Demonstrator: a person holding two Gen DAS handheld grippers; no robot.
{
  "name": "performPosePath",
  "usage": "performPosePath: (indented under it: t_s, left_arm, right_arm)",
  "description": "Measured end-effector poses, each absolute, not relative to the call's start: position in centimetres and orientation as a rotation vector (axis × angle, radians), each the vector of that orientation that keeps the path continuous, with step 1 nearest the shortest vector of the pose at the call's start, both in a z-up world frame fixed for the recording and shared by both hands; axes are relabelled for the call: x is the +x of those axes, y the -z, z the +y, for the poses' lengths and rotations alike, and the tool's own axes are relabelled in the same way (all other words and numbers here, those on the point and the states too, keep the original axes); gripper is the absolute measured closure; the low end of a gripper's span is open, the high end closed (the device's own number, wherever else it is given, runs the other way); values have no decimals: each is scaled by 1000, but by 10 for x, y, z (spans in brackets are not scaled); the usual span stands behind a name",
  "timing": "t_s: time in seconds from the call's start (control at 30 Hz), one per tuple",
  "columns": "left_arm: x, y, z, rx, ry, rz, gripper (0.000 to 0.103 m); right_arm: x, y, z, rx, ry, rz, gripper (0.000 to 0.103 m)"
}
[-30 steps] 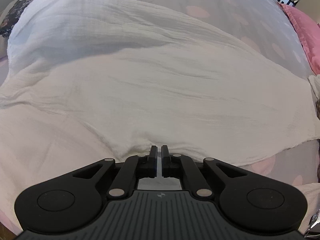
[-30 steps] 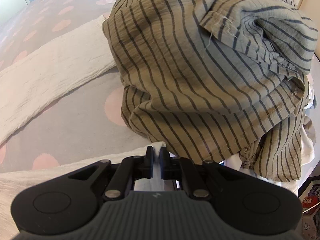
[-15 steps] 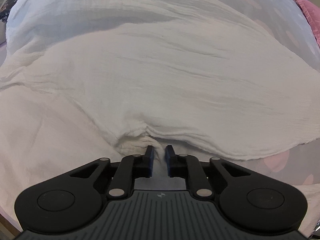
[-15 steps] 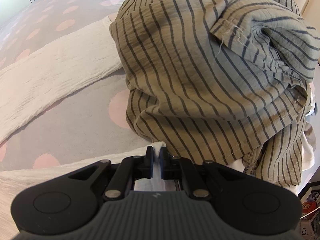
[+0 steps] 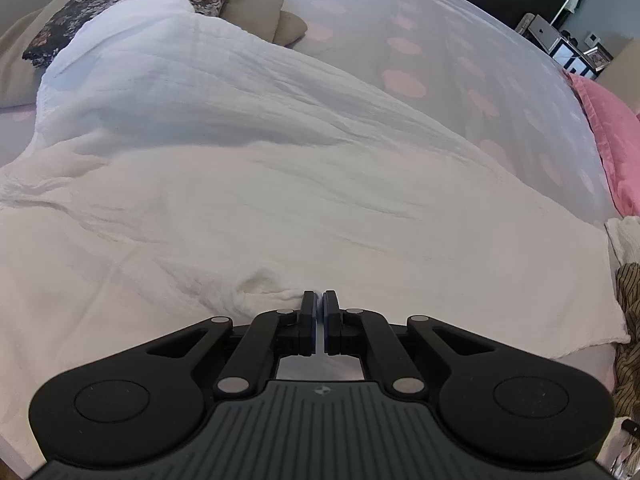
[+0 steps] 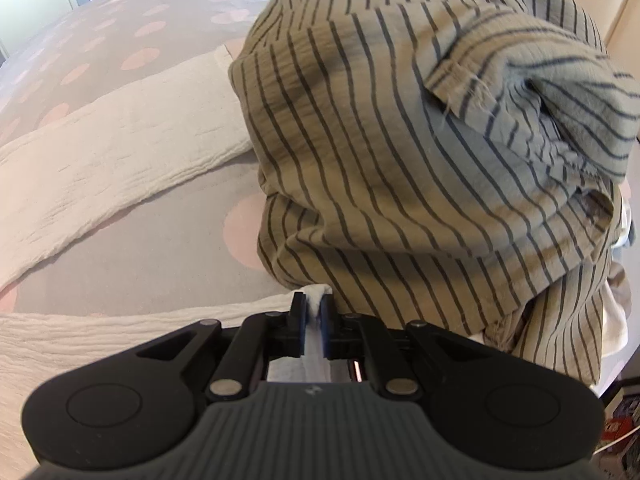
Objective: Fold clothes
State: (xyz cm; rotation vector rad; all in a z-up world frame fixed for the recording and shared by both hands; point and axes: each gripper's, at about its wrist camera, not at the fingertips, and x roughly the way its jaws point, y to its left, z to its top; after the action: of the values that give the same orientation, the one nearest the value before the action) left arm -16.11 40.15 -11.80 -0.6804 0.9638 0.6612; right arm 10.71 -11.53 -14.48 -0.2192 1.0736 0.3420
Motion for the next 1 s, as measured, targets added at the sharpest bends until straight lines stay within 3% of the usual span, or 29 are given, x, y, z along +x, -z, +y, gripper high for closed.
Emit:
performPosePath:
  t_s: [0.07,0.13,0.2,0.43,1.0]
  left_arm:
    - [-159,119,400,-680,-637,962,96]
    - [-161,115,399,-673,-621,953,78]
    - [-162,111,397,-652,-612,945,75]
    - [-166,102,370,-457,-483,982,73]
    - [-245,129,272,58,-75,1153,73]
  right_arm:
    - [105,144,-113,-254,-331,1043,87]
    - [103,143,-112,-288,-323,1014,86]
    - [101,142,-112,-288,-336,1006,86]
    - [80,144,-103,-308,-540,1018,86]
    - [-93,144,-35,-863,-1301,858,83]
